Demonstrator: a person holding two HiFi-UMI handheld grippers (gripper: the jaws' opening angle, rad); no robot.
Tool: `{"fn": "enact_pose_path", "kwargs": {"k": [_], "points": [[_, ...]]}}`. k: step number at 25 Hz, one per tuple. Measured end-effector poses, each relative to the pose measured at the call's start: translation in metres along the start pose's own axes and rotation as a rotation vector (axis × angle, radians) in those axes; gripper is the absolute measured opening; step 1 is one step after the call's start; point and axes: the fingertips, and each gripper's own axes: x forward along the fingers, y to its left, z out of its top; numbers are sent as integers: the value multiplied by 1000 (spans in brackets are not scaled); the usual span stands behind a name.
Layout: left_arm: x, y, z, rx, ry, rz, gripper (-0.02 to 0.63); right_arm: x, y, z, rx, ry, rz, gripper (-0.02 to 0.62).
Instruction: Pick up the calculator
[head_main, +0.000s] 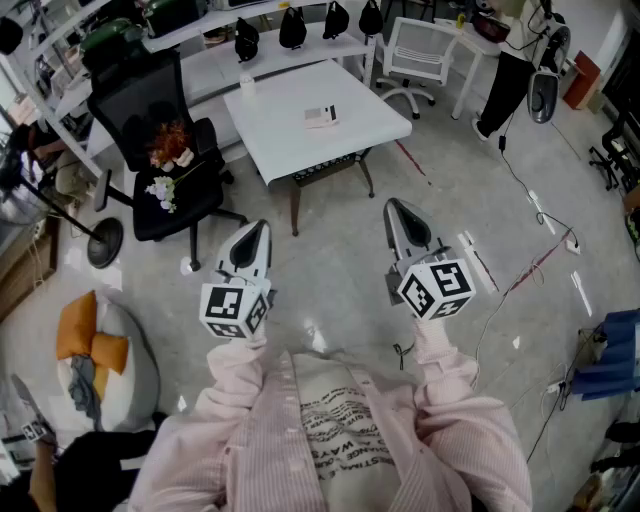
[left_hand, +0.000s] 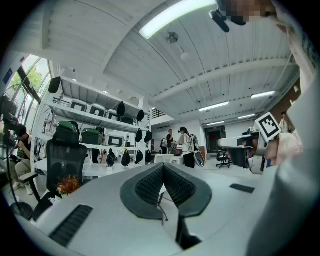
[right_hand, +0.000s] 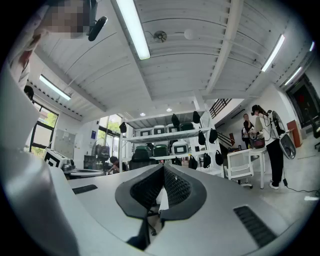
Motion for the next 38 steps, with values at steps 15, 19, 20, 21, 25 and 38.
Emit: {"fn": "enact_pose_path", "kwargs": {"k": [15,19,20,21,25,38], "points": [[14,-29,-9,-30,6,33,2,-10,-38,-7,69,4,43,6],[13,-36,-15,-37,18,47,2,-7,-46,-18,109,30,65,110],[13,-37,-16,-37,23,51,2,-6,-47,-20,112,36,69,110],[13,-37,-18,-36,27,55,2,-5,-48,-22,112,39,69,116],[16,-36,-19,-37,37,65,2,-1,-56,-25,124,31,64,152],[63,4,-51,-84,92,80,2,63,-78,-57,156,89,72,193]]}}
